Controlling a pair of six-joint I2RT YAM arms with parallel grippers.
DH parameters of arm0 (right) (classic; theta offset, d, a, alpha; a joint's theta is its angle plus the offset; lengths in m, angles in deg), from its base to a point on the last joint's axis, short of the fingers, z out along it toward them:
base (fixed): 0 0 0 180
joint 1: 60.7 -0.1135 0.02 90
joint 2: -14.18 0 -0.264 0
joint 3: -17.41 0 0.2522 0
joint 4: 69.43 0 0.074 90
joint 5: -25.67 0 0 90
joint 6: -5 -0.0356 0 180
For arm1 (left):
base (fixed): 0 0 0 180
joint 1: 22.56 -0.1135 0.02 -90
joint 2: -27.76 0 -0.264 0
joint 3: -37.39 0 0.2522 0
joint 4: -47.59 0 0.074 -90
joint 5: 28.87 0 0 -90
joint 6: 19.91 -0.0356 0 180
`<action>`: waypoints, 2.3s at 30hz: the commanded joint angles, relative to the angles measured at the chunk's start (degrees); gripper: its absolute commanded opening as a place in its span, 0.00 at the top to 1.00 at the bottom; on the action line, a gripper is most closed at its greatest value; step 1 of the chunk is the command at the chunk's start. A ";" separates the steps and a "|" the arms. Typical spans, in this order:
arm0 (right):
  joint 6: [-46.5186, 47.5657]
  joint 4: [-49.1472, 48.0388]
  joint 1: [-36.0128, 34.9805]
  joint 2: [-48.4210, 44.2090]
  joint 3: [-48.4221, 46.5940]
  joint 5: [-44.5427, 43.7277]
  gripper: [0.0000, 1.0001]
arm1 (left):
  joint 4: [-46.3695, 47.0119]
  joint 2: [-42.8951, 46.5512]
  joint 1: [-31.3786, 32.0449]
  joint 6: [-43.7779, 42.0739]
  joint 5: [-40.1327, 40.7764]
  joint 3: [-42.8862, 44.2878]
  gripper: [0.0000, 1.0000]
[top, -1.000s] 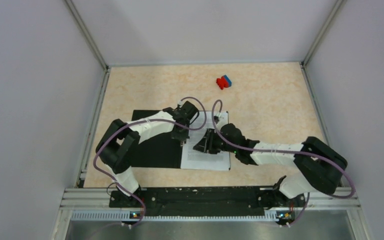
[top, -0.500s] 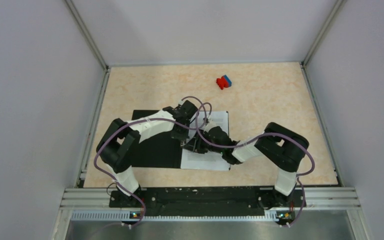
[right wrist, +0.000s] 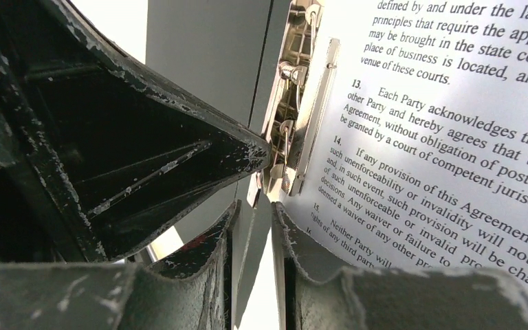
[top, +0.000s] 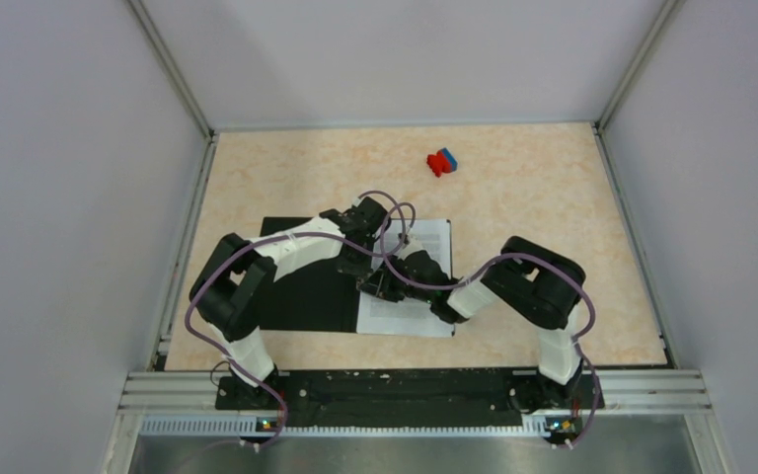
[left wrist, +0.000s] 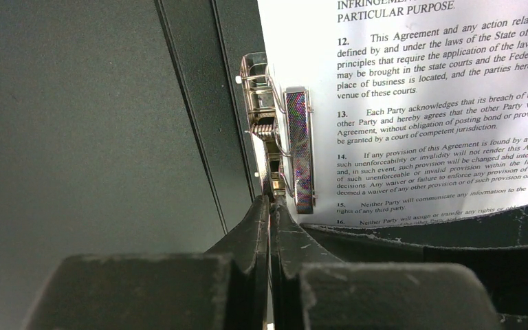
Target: Put the files into the folder
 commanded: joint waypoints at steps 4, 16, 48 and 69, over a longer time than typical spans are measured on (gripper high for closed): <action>-1.61 -4.21 -0.96 2.26 -2.22 -2.30 0.79 | 1.13 -6.10 0.81 0.22 -7.89 -5.27 1.00; -3.06 -0.27 -1.50 4.40 -4.12 -4.43 0.96 | 0.86 -4.60 0.38 -0.17 -7.85 -6.15 1.00; -9.74 12.39 -0.67 6.63 -3.82 -5.50 1.00 | -7.86 0.51 -3.50 -3.02 -1.83 8.26 0.70; -11.85 19.04 0.63 6.69 -0.57 -7.69 1.00 | -0.68 -4.02 -5.21 -2.49 -3.12 3.93 0.80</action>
